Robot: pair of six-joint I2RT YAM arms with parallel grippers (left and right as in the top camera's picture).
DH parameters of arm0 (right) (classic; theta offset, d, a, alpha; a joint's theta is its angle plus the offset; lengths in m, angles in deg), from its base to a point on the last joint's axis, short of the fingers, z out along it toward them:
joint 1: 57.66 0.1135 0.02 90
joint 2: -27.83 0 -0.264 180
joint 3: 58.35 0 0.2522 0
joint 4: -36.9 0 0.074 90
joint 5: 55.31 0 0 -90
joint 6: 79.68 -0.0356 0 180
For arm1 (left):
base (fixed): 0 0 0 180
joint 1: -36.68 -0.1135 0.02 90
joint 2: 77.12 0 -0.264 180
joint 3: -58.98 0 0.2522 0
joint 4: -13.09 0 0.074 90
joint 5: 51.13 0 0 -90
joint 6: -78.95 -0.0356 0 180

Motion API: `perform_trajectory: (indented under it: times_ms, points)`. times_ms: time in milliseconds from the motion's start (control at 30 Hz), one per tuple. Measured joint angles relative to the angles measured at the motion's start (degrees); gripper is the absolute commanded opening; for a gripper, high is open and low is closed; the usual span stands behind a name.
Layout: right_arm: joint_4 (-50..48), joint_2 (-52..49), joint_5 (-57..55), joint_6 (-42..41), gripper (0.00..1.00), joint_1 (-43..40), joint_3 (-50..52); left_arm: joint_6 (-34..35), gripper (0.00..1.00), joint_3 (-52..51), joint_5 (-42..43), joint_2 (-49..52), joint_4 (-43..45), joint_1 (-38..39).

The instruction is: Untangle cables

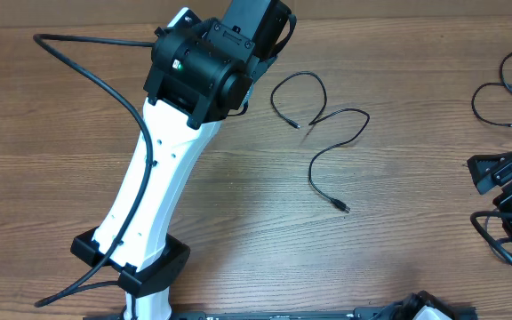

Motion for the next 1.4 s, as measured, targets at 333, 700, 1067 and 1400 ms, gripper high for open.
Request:
perform_trajectory:
  times_ms: [333, 700, 1067, 1400]
  points:
    - [-3.19, 0.00, 0.00, -0.68, 1.00, 0.00, 0.00, 0.00, 0.99, 0.00, 0.00, 0.00, 0.02, 0.00]
    - [-12.04, 0.39, 4.35, -3.10, 1.00, 0.00, 5.75, 0.00, 1.00, 0.00, 0.00, 0.00, 0.02, 0.00]
    - [-30.91, -0.33, 14.23, -4.92, 1.00, 0.66, 37.29, 0.00, 1.00, 0.00, 0.00, 0.00, 0.02, 0.00]
    - [-54.29, -0.55, 21.44, -6.91, 1.00, 13.60, 57.13, 0.00, 0.99, -0.02, 0.00, 0.00, 0.00, 0.00]
